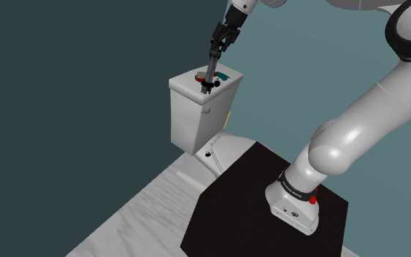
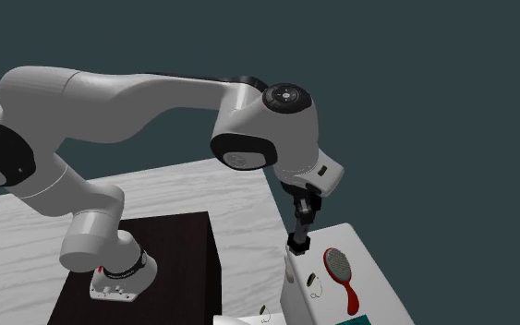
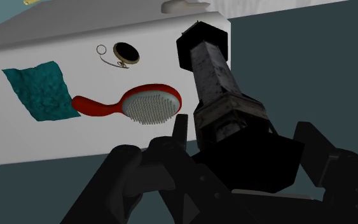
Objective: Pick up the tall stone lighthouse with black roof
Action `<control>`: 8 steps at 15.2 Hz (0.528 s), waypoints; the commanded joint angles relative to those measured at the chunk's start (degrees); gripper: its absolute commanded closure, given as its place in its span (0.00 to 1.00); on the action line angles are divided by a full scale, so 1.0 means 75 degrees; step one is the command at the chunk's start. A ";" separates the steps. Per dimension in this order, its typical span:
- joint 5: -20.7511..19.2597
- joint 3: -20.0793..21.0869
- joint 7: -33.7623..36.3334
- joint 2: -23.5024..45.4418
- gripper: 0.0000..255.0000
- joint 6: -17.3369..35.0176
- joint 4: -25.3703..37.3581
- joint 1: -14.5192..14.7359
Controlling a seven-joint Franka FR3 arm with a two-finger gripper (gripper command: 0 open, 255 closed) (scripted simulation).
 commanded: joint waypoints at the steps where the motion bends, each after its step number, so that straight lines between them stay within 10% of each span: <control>1: -0.0004 -0.0004 -0.0002 0.0007 1.00 -0.0001 -0.0010 -0.0003; 8: -0.0017 0.0003 0.0051 0.0024 1.00 -0.0298 0.0308 0.0001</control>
